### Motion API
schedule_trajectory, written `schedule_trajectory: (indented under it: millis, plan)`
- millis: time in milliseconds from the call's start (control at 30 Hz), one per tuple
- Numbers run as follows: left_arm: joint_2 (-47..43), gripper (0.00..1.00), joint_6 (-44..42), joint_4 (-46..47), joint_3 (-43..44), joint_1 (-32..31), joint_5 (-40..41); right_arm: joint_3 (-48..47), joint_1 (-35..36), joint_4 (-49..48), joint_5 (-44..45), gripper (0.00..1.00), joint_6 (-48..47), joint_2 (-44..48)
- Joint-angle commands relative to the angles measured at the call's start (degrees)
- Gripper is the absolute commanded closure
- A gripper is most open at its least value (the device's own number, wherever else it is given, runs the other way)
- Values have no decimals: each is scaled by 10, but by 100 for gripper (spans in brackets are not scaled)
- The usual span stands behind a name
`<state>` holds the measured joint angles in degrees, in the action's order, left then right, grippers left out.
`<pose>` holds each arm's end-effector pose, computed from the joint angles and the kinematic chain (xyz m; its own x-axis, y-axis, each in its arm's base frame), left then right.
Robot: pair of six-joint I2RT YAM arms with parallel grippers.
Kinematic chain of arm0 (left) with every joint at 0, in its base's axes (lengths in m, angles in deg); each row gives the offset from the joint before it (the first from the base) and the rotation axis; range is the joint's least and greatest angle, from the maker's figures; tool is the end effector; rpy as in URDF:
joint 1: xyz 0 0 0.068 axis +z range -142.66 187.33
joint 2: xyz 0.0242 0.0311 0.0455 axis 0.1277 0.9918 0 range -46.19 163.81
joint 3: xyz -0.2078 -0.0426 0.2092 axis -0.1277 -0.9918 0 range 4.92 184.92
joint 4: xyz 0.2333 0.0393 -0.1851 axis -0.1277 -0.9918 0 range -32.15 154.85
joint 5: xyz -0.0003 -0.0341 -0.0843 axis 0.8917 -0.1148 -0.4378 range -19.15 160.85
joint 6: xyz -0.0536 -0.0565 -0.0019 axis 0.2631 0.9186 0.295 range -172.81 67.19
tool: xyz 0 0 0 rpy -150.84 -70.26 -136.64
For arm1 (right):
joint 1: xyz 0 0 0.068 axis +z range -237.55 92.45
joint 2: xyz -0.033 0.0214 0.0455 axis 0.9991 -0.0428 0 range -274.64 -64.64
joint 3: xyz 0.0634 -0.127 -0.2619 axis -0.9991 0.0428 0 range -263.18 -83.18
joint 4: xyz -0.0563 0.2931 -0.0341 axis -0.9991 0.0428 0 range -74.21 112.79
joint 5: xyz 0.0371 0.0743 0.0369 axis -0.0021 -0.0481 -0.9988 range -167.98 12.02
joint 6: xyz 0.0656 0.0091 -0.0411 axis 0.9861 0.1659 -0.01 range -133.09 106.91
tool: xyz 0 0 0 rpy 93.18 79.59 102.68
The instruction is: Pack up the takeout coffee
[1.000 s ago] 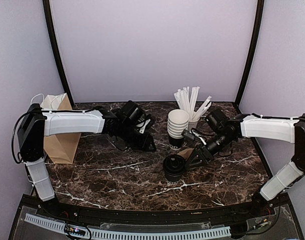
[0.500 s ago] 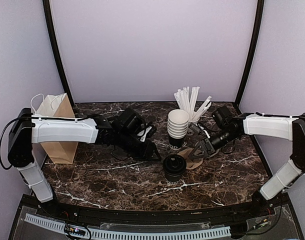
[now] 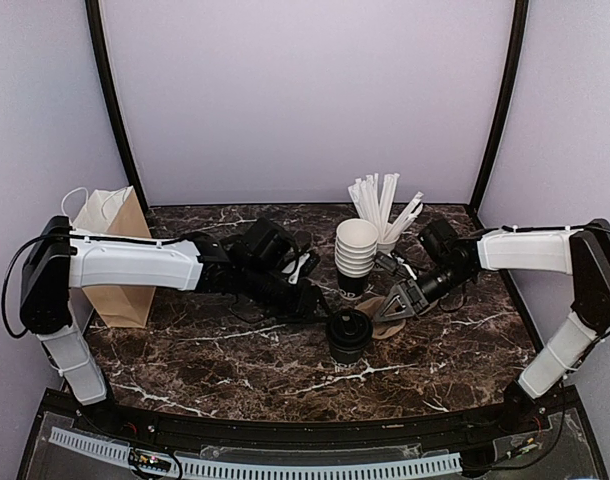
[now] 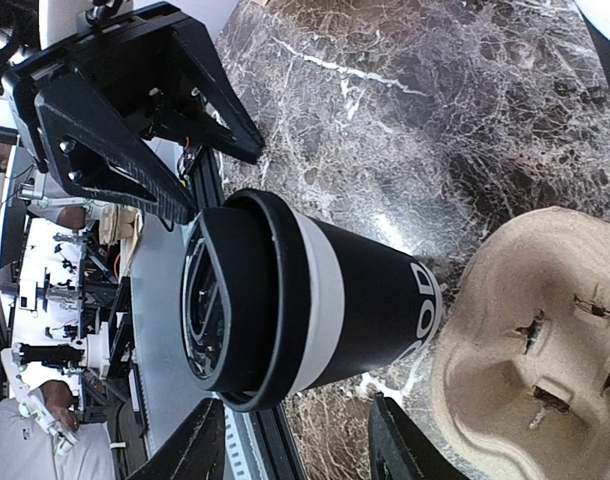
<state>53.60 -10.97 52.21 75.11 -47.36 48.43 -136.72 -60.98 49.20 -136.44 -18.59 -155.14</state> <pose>0.2383 -0.3804 0.2189 -0.9015 0.2061 -0.3805 0.4244 0.5923 -0.6849 0.2643 0.1956 0.1767 -0.7917 -0.4518 -0.4112 -0.5684 0.2980 0.7669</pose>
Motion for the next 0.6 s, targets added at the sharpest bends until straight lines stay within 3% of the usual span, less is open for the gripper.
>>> schedule_trajectory:
  millis: [0, 33, 133, 567]
  plan:
    - [18, 41, 6, 26, 19, 0, -28, -3, 0, 0, -27, 49, -6, -11]
    - [23, 36, 6, 26, 22, 0, -29, -4, 0, 1, -27, 50, -6, -15]
    - [28, 34, 6, 19, 24, -1, -24, -6, 2, 3, -29, 51, -6, -28]
    - [46, 42, 10, 9, 9, -1, -22, -9, 21, 2, -58, 54, -8, -59]
